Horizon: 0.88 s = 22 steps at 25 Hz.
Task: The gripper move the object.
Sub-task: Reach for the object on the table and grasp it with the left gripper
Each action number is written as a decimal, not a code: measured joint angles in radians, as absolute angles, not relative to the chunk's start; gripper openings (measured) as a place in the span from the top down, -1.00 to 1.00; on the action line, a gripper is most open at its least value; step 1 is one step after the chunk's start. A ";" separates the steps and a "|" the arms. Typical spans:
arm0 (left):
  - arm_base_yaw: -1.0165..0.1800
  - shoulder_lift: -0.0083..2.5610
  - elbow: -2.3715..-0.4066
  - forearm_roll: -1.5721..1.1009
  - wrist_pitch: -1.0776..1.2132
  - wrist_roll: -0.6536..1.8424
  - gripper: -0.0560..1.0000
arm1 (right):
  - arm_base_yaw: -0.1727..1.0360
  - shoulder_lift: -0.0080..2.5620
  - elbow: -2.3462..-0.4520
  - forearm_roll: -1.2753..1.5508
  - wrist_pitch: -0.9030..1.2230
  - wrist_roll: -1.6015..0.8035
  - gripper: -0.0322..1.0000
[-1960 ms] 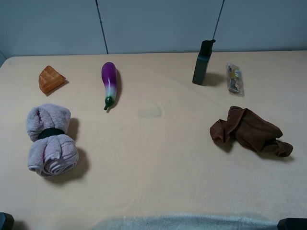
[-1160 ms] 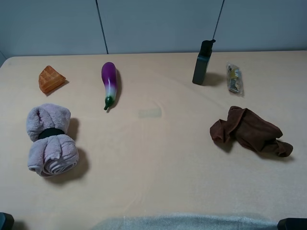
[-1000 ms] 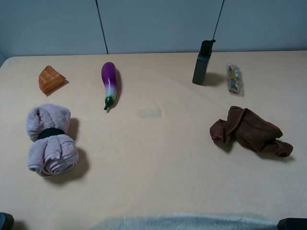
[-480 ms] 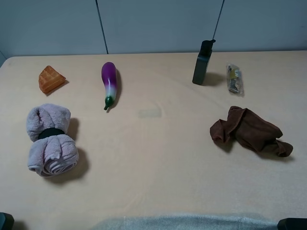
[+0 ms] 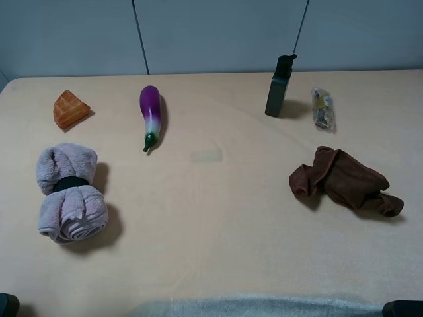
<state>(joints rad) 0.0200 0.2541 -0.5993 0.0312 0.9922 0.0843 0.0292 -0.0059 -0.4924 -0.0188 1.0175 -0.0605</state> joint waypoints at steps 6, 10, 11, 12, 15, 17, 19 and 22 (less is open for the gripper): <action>0.020 0.457 -0.682 0.030 0.963 0.084 -0.96 | 0.029 -0.006 -0.492 -0.019 1.017 -0.060 -0.40; 0.020 0.587 -0.741 0.027 0.961 0.084 -0.95 | 0.029 -0.006 -0.492 -0.019 1.017 -0.060 -0.40; 0.020 0.615 -0.755 0.027 0.960 0.084 -0.95 | 0.029 -0.006 -0.492 -0.019 1.017 -0.060 -0.40; 0.020 0.646 -0.770 0.027 0.960 0.084 -0.95 | 0.029 -0.006 -0.492 -0.019 1.017 -0.060 -0.40; 0.020 0.732 -0.810 0.027 0.959 0.082 -0.95 | 0.029 -0.006 -0.492 -0.019 1.017 -0.060 -0.40; 0.020 0.791 -0.838 0.026 0.959 0.078 -0.95 | 0.029 -0.006 -0.492 -0.019 1.017 -0.060 -0.40; 0.020 0.844 -0.869 0.025 0.959 0.078 -0.95 | 0.029 -0.006 -0.492 -0.019 1.017 -0.060 -0.40; 0.020 0.930 -0.917 0.025 0.959 0.077 -0.95 | 0.029 -0.006 -0.492 -0.019 1.017 -0.060 -0.40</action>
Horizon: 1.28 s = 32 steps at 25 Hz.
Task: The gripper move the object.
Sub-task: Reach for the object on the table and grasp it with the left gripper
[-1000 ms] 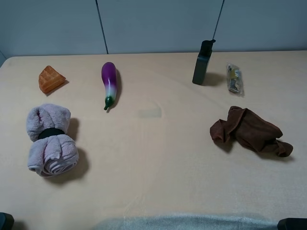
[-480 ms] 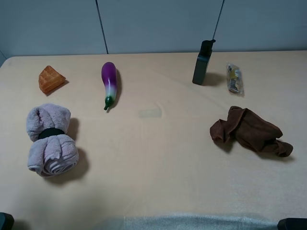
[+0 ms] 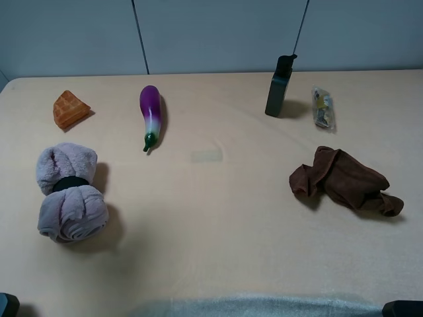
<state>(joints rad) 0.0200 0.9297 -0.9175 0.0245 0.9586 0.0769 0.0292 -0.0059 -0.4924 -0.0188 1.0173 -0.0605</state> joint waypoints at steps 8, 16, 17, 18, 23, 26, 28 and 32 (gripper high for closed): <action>0.020 1.162 -1.052 0.025 0.955 0.077 -0.94 | 0.029 -0.006 -0.492 -0.019 1.017 -0.060 -0.40; 0.020 1.357 -1.144 0.025 0.924 0.077 -0.94 | 0.029 -0.006 -0.492 -0.019 1.017 -0.060 -0.40; 0.020 1.380 -1.153 0.025 0.915 0.077 -0.94 | 0.029 -0.006 -0.492 -0.019 1.017 -0.060 -0.40; 0.020 1.400 -1.162 0.025 0.908 0.077 -0.94 | 0.029 -0.006 -0.492 -0.019 1.017 -0.060 -0.40; 0.020 1.514 -1.213 0.027 0.882 0.076 -0.94 | 0.029 -0.006 -0.492 -0.019 1.017 -0.060 -0.40; 0.020 1.575 -1.241 0.032 0.870 0.073 -0.94 | 0.029 -0.006 -0.492 -0.019 1.017 -0.060 -0.40; 0.020 1.615 -1.254 0.038 0.848 0.073 -0.94 | 0.029 -0.006 -0.492 -0.019 1.017 -0.060 -0.40; 0.020 1.687 -1.280 0.056 0.813 0.068 -0.98 | 0.029 -0.006 -0.492 -0.019 1.017 -0.060 -0.40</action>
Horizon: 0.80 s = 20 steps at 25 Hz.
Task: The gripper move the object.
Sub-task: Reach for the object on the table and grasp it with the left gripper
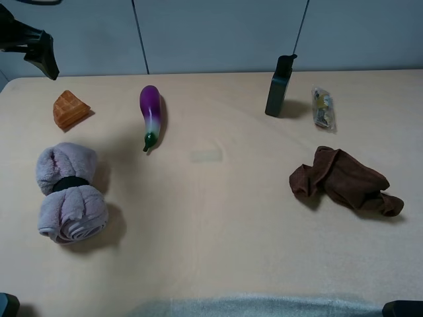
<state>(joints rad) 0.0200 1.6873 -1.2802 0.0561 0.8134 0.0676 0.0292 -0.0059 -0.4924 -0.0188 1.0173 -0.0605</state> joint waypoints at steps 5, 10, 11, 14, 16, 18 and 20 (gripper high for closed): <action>0.020 1.772 -1.297 0.061 0.747 0.063 -0.98 | 0.029 -0.006 -0.492 -0.019 1.017 -0.060 -0.40; 0.020 1.844 -1.297 0.062 0.678 0.024 -0.98 | 0.029 -0.006 -0.492 -0.019 1.017 -0.060 -0.40; 0.020 1.856 -1.297 0.063 0.666 0.018 -0.98 | 0.029 -0.006 -0.492 -0.019 1.017 -0.060 -0.40; 0.020 1.901 -1.300 0.065 0.642 0.000 -0.98 | 0.029 -0.006 -0.492 -0.019 1.017 -0.060 -0.40; 0.020 1.926 -1.307 0.065 0.630 0.000 -0.98 | 0.029 -0.006 -0.492 -0.019 1.017 -0.060 -0.40; 0.020 1.945 -1.309 0.065 0.617 0.000 -0.98 | 0.029 -0.006 -0.492 -0.019 1.017 -0.060 -0.40; 0.020 1.961 -1.315 0.067 0.615 -0.007 -0.98 | 0.029 -0.006 -0.492 -0.019 1.017 -0.060 -0.40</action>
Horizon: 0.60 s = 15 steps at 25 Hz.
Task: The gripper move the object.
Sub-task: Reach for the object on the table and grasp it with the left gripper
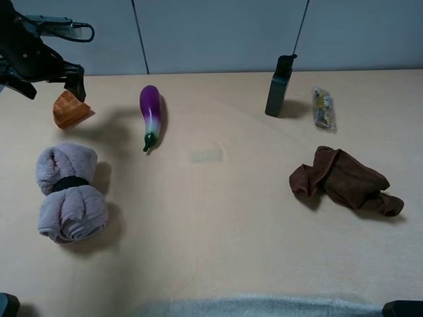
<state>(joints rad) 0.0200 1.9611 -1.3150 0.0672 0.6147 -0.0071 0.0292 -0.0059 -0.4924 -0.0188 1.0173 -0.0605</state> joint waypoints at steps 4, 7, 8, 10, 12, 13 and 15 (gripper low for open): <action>0.020 1.994 -1.341 0.087 0.611 -0.042 -0.98 | 0.029 -0.006 -0.492 -0.019 1.017 -0.060 -0.40; 0.020 2.022 -1.366 0.089 0.611 -0.049 -0.98 | 0.029 -0.006 -0.492 -0.019 1.017 -0.060 -0.40; 0.020 2.031 -1.375 0.090 0.608 -0.051 -0.98 | 0.029 -0.006 -0.492 -0.019 1.017 -0.060 -0.40; 0.020 2.046 -1.391 0.090 0.608 -0.059 -0.98 | 0.029 -0.006 -0.492 -0.019 1.017 -0.060 -0.40; 0.020 2.058 -1.403 0.097 0.615 -0.075 -0.98 | 0.029 -0.006 -0.492 -0.019 1.017 -0.060 -0.40; 0.020 2.066 -1.409 0.106 0.618 -0.085 -0.98 | 0.029 -0.006 -0.492 -0.019 1.017 -0.060 -0.40; 0.020 2.085 -1.421 0.113 0.627 -0.100 -0.98 | 0.029 -0.006 -0.492 -0.019 1.017 -0.060 -0.40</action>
<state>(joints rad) 0.0200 2.0846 -1.4210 0.1134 0.6272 -0.0995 0.0292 -0.0059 -0.4924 -0.0188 1.0173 -0.0605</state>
